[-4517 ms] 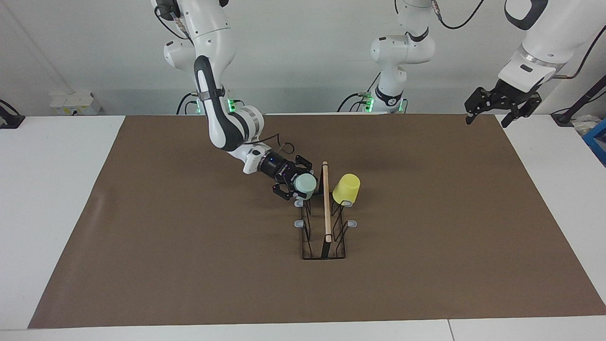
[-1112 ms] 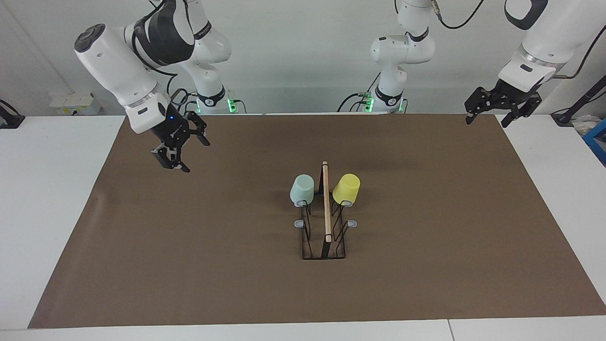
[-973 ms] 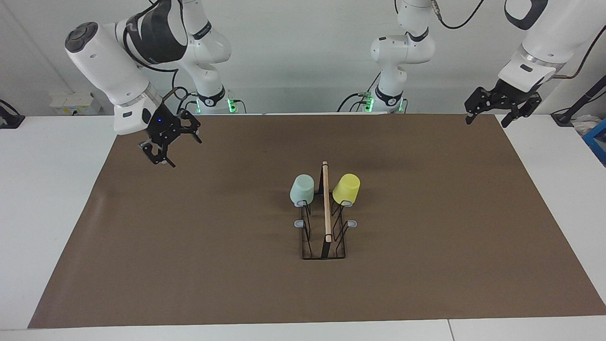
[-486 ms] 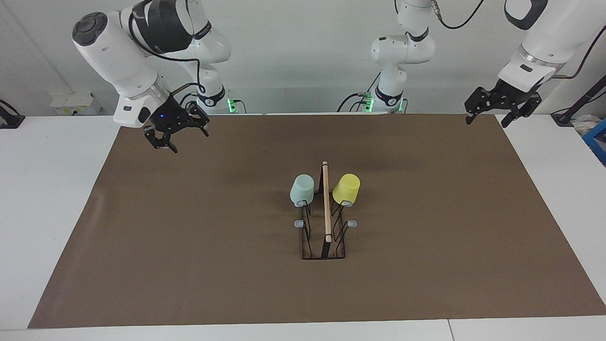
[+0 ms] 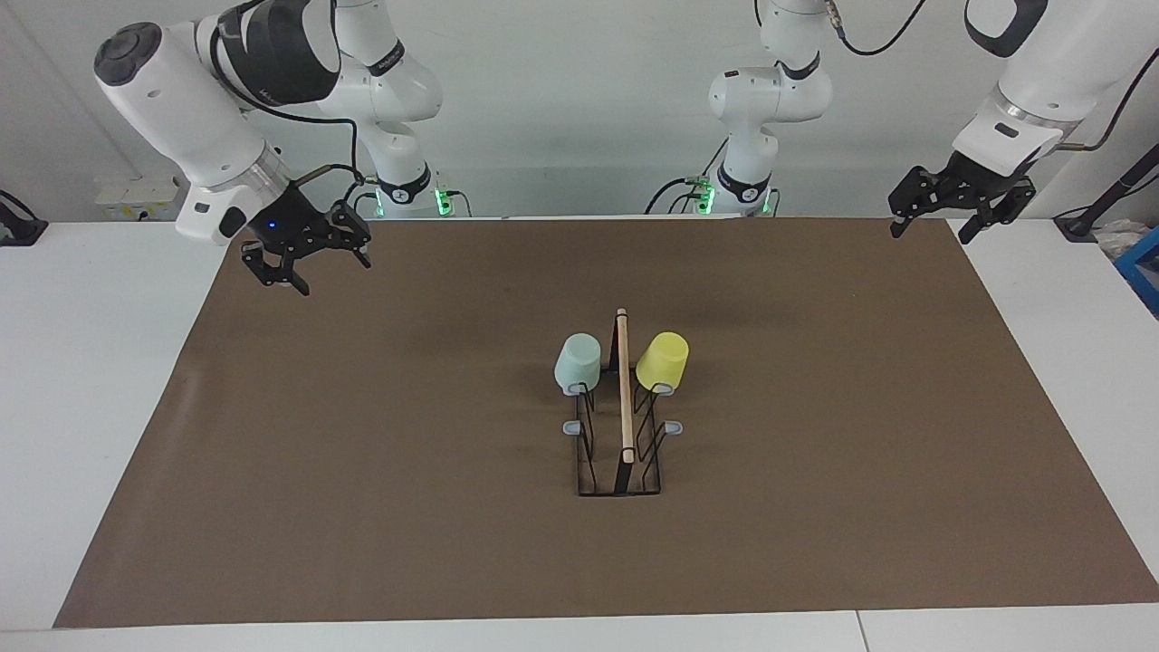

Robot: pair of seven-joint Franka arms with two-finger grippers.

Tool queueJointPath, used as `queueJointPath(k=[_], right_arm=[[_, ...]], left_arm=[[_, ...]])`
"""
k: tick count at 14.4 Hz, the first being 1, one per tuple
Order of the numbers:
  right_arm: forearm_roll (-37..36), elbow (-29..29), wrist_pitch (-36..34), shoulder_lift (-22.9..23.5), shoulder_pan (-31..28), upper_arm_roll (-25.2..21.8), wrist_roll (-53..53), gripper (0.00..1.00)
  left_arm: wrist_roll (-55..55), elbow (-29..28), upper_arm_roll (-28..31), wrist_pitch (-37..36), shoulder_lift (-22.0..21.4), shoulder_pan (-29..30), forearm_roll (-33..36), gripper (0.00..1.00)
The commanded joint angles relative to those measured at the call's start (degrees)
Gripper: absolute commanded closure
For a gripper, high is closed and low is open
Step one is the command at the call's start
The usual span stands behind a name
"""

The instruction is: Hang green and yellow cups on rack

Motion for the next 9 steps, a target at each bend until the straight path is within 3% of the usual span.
queueJointPath(k=[1,5,9], right_arm=[[-6.3,4.8,-1.5,2.7,2.2,0.9,10.2,0.0],[-8.1,4.9,-2.4,2.7,2.7,0.9,13.0,0.0],[-7.5,5.3,-1.7,3.1,5.0,1.1,22.8,0.0]], left_arm=[[-0.7,-1.5,-0.2,-0.3,-1.4,0.1,-0.1,0.0],[-0.7,-1.5,-0.2,-0.3,-1.4,0.1,-0.1,0.0],[-0.7,-1.4,-0.2,-0.3,-1.4,0.0,-0.1,0.0]])
